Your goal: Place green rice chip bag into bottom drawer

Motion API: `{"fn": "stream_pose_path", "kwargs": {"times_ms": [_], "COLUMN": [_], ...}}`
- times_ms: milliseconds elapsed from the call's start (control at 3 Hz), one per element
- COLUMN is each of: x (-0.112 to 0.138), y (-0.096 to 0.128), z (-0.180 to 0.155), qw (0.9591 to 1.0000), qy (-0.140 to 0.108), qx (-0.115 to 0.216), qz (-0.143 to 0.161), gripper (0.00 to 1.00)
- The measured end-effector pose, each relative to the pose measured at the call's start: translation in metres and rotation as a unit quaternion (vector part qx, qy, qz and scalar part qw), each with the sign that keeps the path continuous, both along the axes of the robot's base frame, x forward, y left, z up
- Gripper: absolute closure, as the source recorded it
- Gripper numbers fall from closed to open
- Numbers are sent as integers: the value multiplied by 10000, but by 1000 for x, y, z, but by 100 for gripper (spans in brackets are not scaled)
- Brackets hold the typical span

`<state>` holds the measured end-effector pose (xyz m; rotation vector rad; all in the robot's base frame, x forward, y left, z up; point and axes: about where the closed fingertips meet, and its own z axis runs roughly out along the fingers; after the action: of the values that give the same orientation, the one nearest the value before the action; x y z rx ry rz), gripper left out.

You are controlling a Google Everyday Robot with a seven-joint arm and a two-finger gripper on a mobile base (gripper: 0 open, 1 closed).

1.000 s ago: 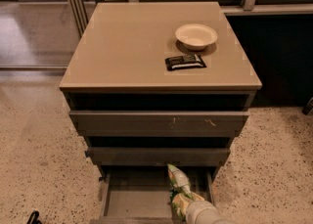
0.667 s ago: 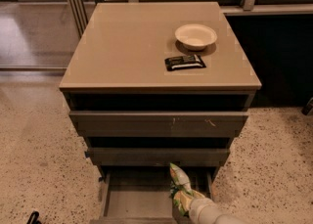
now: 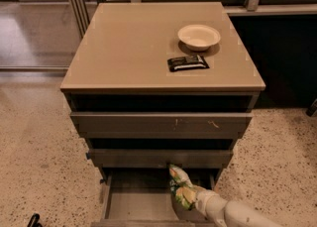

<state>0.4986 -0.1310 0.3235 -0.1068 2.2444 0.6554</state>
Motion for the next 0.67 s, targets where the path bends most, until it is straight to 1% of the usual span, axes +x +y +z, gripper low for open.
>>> {"fn": "stream_pose_path", "kwargs": {"times_ms": [333, 667], "x": [7, 7], "y": [26, 43], "z": [-12, -28], "qw": [9976, 9937], "qy": [233, 560], "qx": [444, 632], "qz": [471, 735], "gripper": [100, 100]}}
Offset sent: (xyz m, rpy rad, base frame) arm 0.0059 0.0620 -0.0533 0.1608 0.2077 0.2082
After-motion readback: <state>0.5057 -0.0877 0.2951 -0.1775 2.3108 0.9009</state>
